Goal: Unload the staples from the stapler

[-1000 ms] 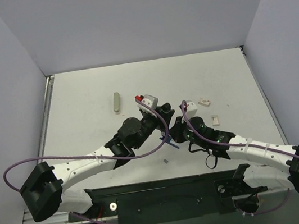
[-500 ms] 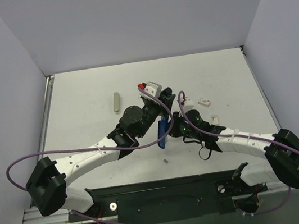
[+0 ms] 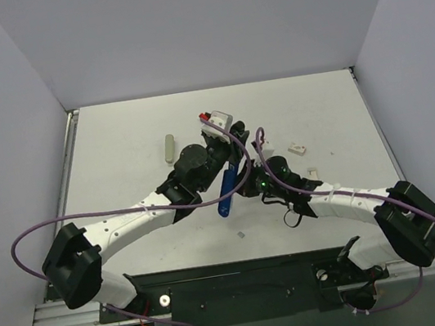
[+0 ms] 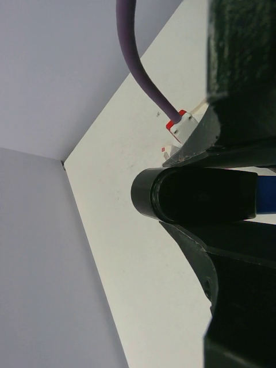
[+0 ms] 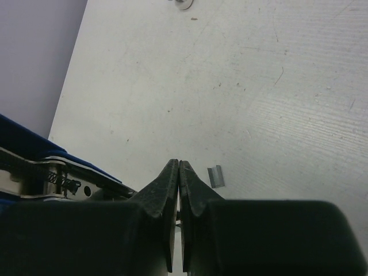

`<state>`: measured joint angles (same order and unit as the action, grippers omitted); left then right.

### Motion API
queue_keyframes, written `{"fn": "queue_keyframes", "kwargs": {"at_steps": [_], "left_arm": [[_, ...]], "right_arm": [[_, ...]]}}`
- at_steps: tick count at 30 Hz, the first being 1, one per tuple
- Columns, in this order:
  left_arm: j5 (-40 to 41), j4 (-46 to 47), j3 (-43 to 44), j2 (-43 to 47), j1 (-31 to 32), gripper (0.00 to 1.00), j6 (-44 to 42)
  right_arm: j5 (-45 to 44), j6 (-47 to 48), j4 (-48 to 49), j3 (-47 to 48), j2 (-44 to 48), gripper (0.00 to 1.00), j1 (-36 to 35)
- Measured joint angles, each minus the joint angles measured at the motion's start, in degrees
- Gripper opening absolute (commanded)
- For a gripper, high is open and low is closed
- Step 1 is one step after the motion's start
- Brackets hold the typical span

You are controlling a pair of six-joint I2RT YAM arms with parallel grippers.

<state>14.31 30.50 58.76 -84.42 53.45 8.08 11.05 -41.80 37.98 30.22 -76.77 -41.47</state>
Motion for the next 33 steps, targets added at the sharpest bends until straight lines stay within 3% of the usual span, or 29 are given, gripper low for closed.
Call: {"fn": "queue_keyframes", "kwargs": {"at_steps": [14, 26, 33], "left_arm": [[-1.05, -2.47, 0.00, 1.31, 0.02, 0.00, 0.70], [-0.46, -2.93, 0.00, 2.58, 0.02, 0.00, -0.07], [0.24, -2.99, 0.00, 2.78, 0.02, 0.00, -1.11]], "right_arm": [[-2.67, 1.33, -4.46, 0.00, 6.19, 0.00, 2.08], [-10.16, 6.75, -17.84, 0.00, 20.37, 0.00, 3.19], [-9.68, 7.34, -23.56, -1.55, 26.21, 0.00, 3.19]]}}
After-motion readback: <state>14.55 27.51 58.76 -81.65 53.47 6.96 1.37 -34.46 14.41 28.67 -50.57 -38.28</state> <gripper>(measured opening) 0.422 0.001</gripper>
